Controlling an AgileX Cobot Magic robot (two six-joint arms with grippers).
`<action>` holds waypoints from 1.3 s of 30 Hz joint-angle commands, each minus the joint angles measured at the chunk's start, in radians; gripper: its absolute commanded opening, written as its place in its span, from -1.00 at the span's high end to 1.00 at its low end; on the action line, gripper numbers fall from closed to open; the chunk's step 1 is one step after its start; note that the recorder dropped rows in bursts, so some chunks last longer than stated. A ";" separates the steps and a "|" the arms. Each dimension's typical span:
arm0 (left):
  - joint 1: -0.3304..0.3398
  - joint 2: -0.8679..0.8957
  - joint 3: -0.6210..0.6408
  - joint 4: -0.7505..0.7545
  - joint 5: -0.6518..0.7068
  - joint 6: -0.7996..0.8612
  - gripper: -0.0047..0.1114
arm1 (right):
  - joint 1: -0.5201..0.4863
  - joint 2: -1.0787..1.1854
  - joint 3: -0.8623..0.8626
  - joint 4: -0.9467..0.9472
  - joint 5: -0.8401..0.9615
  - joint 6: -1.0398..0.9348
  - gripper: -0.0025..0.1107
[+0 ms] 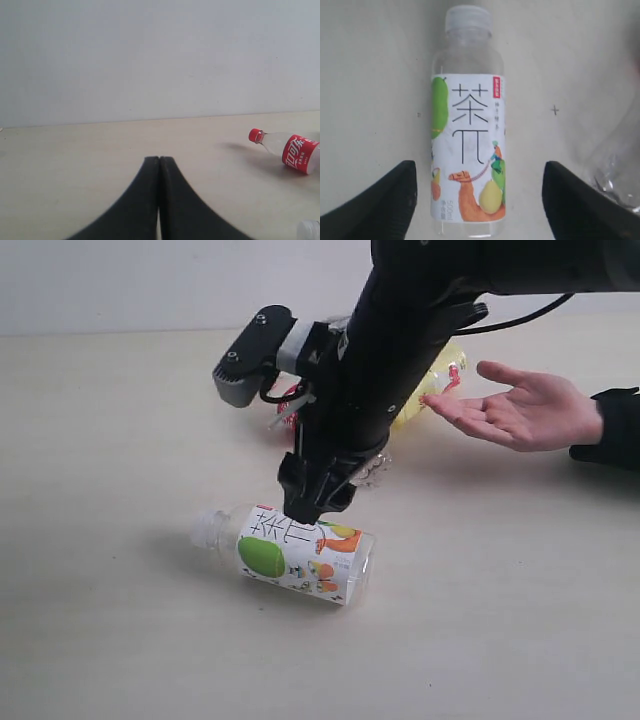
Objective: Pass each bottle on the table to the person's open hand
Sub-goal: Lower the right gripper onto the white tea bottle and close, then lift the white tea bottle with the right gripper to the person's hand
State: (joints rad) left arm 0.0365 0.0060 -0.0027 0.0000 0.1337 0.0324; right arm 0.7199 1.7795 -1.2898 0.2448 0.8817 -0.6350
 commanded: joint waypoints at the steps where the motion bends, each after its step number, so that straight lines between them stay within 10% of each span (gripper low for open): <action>1: 0.001 -0.006 0.003 0.000 -0.008 0.001 0.92 | 0.001 0.011 -0.005 0.064 -0.019 -0.107 -0.26; 39: 0.001 -0.006 0.003 0.000 -0.008 0.001 0.92 | 0.037 0.261 -0.005 0.024 -0.086 -0.116 -0.46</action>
State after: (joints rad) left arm 0.0365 0.0060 -0.0027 0.0000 0.1337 0.0324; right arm 0.7543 2.0335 -1.2898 0.2711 0.8077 -0.7483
